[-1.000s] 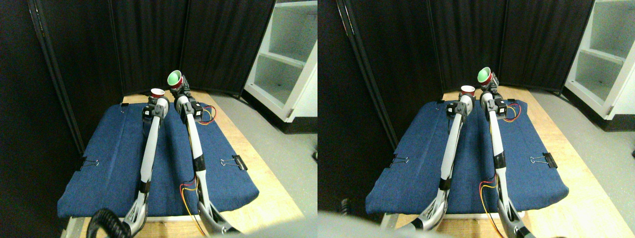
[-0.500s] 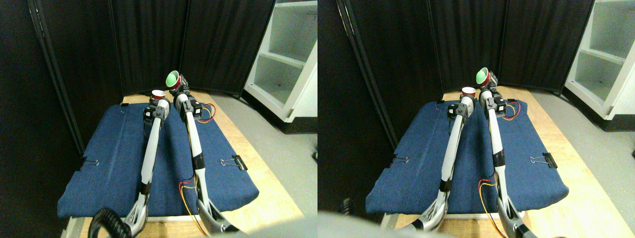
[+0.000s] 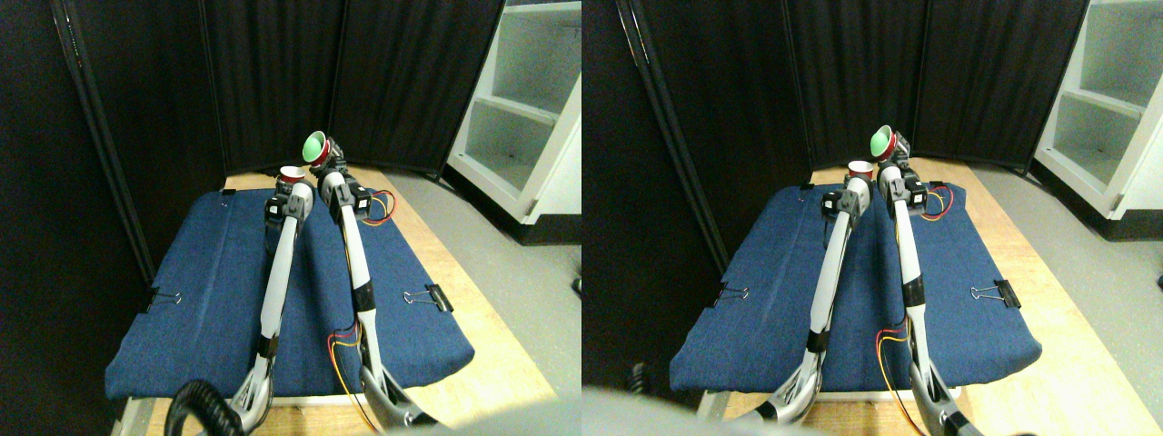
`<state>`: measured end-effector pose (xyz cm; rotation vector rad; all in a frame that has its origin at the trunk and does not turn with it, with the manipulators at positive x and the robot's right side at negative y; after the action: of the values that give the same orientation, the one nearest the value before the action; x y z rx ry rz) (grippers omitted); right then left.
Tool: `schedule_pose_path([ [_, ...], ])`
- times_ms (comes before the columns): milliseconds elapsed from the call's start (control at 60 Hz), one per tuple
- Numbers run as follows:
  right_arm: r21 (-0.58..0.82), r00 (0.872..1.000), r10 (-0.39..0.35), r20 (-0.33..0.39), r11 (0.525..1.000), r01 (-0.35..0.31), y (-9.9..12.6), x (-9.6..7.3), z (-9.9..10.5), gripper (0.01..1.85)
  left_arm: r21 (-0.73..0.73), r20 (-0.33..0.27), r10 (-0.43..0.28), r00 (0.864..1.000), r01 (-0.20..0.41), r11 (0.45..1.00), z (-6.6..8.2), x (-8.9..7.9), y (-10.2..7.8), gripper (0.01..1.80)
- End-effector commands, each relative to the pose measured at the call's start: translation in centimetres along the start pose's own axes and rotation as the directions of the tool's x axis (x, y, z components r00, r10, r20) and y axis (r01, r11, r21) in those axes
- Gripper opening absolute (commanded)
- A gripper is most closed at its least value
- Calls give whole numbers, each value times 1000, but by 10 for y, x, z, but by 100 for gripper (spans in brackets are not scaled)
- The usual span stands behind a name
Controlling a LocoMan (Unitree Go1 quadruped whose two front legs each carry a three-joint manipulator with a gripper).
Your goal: Pour (bimanual)
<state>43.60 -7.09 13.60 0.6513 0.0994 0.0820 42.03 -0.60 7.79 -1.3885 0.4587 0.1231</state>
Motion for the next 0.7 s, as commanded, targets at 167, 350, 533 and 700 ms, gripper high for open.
schedule_pose_path([
  [167, -98, 995, 93, 23, 991, -91, 13, -5, 6, 33, -23, 11, -26, 1000, 27, 999, -5, -3, -7, 33],
  [350, -142, 990, 139, 9, 980, -136, 16, -6, 6, 33, -27, -3, -20, 1000, 20, 999, -8, -3, -8, 33],
  [533, -183, 988, 153, 1, 972, -150, 18, -7, 7, 33, -30, -4, -15, 1000, 15, 999, -9, -4, -8, 33],
  [700, -245, 983, 186, -13, 952, -183, 17, -6, 7, 33, -28, -6, -17, 1000, 17, 999, -10, -4, -8, 33],
])
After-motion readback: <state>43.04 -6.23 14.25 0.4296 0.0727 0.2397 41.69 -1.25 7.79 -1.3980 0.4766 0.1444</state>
